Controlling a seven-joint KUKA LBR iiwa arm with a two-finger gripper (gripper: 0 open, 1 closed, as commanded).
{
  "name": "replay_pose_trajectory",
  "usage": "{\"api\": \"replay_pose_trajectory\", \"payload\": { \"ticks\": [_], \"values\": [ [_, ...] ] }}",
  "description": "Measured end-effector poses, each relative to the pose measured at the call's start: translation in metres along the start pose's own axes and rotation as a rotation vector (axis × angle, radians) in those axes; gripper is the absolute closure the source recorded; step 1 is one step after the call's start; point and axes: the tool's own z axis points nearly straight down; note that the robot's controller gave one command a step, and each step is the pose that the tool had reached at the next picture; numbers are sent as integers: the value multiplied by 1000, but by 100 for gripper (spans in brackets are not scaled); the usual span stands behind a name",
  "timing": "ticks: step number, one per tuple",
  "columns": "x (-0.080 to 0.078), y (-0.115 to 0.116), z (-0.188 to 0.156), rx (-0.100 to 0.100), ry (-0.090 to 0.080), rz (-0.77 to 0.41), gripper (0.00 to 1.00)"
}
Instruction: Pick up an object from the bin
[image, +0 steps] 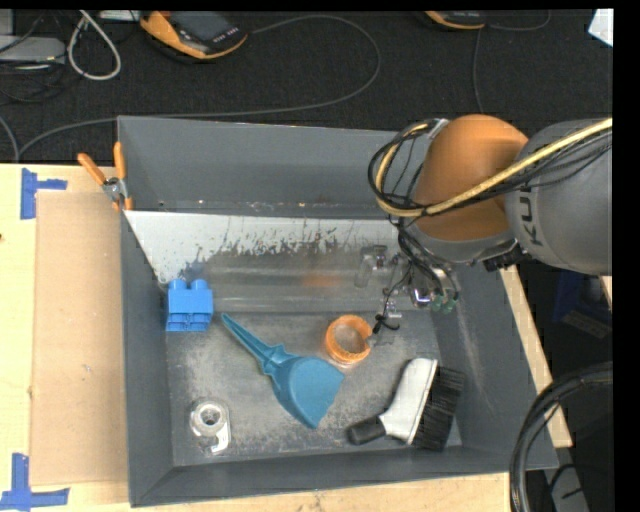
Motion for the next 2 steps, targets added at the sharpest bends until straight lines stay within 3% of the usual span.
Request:
{"api": "replay_pose_trajectory", "payload": {
  "ticks": [1, 2],
  "values": [
    [-1, -2, 8, 0, 1, 80, 0],
    [8, -15, 4, -1, 2, 95, 0]
  ]
}}
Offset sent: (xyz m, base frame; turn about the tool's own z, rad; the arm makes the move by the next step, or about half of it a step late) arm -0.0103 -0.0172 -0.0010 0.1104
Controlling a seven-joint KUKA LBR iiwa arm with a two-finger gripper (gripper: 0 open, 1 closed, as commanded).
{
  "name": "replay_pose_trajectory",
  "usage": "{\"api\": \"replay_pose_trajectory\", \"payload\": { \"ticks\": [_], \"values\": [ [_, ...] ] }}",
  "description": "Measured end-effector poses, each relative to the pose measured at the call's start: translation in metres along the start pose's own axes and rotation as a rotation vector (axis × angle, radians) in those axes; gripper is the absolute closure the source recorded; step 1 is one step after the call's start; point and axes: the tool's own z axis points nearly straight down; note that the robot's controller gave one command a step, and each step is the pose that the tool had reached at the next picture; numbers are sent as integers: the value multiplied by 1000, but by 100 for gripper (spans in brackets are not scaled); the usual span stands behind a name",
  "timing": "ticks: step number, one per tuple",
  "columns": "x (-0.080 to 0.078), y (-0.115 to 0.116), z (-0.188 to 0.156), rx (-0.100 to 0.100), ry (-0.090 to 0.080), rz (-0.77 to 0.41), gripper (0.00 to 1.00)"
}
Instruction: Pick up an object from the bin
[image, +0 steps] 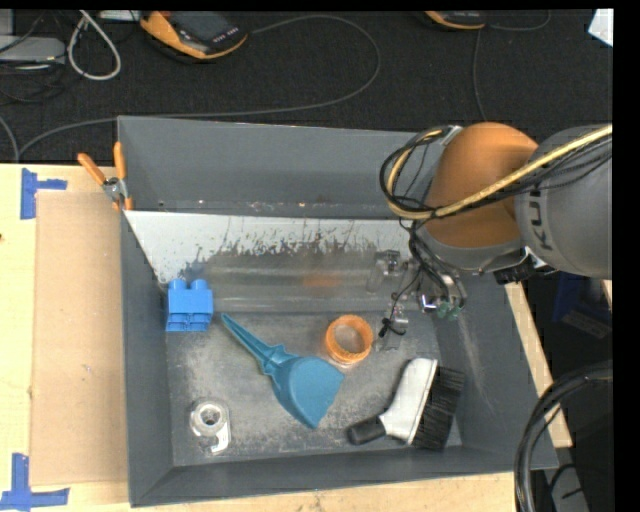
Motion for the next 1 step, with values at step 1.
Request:
{"api": "replay_pose_trajectory", "payload": {
  "ticks": [1],
  "values": [
    [2, 32, 88, 1, 11, -47, 0]
  ]
}}
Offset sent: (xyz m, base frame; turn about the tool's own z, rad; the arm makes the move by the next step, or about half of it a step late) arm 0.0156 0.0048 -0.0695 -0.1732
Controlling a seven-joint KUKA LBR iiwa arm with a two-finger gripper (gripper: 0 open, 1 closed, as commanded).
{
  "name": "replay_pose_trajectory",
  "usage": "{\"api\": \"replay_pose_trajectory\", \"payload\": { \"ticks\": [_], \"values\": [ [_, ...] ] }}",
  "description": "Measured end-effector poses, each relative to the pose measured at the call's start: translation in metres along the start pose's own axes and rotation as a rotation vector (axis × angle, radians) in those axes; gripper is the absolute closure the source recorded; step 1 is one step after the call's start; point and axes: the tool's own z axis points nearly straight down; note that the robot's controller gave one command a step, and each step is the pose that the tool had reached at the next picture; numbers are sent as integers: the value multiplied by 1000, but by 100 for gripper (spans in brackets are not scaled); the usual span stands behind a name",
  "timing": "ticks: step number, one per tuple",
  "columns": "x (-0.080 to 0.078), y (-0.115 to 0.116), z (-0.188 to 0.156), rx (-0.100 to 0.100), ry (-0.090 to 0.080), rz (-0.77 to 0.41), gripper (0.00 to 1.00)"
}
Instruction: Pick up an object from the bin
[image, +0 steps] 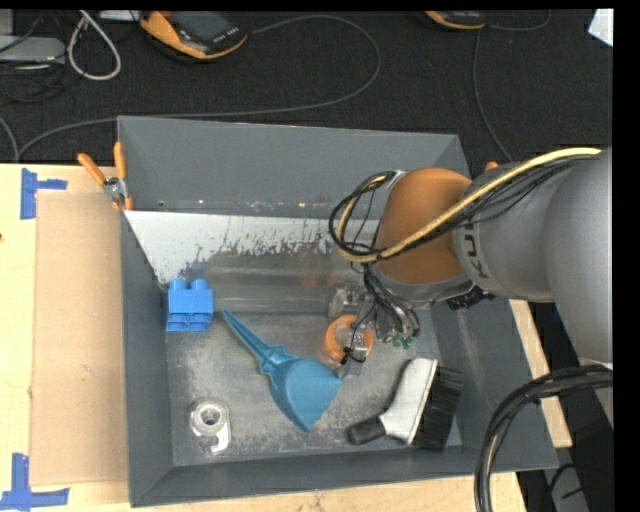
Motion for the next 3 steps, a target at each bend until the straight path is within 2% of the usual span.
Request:
{"api": "replay_pose_trajectory", "payload": {
  "ticks": [1, 2, 3],
  "values": [
    [-7, -11, -9, 0, -12, -57, 0],
    [37, 4, 5, -1, -1, -424, 0],
    [3, -10, 2, 3, -18, -153, 0]
  ]
}}
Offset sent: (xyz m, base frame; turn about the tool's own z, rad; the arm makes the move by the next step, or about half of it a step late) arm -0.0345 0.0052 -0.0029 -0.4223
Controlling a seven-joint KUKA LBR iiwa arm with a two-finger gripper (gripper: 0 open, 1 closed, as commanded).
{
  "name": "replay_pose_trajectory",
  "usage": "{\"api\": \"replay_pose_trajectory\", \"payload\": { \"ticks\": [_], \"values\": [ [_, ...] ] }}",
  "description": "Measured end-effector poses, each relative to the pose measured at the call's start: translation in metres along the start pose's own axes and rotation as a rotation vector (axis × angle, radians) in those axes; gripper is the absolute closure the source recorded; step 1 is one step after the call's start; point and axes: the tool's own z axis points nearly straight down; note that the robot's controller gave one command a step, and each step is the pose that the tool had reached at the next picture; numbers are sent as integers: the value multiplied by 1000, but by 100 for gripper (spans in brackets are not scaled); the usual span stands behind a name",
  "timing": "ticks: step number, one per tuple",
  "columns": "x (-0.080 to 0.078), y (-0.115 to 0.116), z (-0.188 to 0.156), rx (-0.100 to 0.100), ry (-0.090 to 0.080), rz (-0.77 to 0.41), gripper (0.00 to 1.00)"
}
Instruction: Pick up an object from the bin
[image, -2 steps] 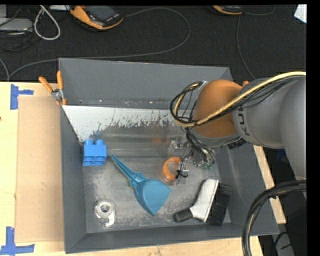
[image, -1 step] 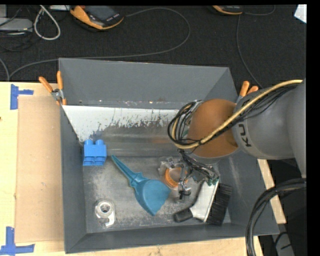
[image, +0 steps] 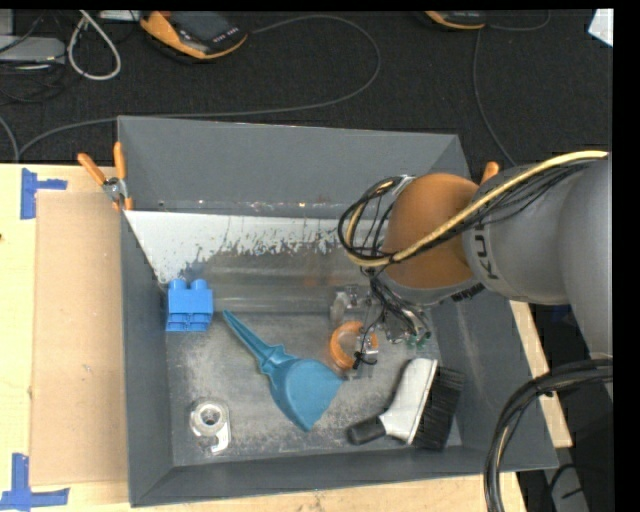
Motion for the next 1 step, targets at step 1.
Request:
{"api": "replay_pose_trajectory", "payload": {
  "ticks": [1],
  "values": [
    [40, -25, 5, -6, 12, -195, 100]
  ]
}}
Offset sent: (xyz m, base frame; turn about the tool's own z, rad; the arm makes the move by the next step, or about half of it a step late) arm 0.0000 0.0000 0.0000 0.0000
